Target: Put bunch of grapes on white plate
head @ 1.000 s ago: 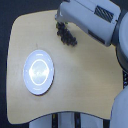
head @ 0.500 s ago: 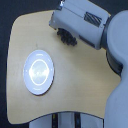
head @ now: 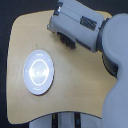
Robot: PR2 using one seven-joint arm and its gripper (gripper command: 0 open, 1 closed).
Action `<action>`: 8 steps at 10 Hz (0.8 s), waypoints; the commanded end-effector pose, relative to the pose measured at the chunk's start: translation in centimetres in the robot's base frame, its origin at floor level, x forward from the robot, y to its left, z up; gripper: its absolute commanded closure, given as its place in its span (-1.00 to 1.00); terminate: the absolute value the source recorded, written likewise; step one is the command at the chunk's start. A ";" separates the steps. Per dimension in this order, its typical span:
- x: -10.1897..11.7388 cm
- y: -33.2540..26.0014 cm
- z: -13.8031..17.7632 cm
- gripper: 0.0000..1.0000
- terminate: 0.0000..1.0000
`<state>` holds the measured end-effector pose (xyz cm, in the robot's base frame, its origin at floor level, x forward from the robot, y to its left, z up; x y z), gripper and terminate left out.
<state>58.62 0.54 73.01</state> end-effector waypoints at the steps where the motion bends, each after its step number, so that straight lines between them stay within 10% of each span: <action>1: 1.1 0.4 -1.8 -1.00 -1.00; 6: 1.2 2.2 -1.8 -1.00 -1.00; 7: 1.3 2.0 -1.8 1.00 -1.00; 8: 1.4 1.8 -1.9 1.00 -1.00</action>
<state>59.49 1.87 70.99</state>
